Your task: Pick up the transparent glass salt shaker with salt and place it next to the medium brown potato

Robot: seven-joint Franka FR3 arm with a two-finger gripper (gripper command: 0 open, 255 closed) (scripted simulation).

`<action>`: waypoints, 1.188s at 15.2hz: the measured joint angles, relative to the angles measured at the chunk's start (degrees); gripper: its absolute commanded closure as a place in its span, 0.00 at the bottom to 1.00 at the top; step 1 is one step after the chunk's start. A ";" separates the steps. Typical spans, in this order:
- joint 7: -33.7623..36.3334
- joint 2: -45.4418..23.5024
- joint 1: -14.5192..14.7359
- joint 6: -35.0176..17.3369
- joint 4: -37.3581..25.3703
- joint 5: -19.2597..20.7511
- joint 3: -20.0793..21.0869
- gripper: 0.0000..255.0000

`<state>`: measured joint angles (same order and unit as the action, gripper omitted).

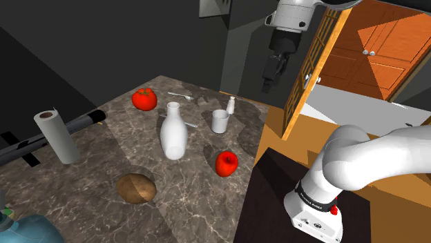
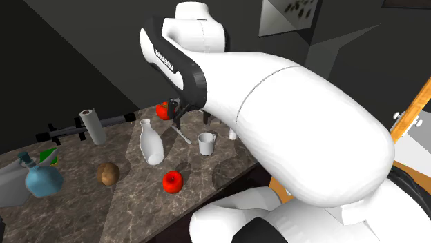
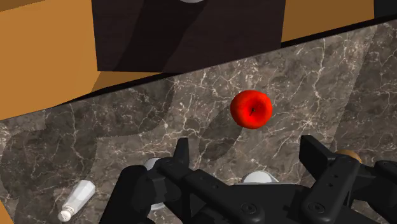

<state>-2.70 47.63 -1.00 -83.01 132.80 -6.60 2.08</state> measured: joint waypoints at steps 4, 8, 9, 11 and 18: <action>-3.06 -0.81 -0.45 -3.36 2.05 1.45 -2.19 0.00; -8.70 -2.73 -1.32 -9.82 5.53 3.88 -6.35 0.00; -10.04 -3.45 -1.49 -11.53 6.21 4.36 -7.33 0.00; -12.78 -5.17 -1.84 -14.76 7.10 5.28 -9.39 0.00; -23.34 -14.16 -2.50 -26.88 8.29 7.14 -17.41 0.00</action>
<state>-26.05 33.46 -3.50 -109.89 141.08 0.54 -15.32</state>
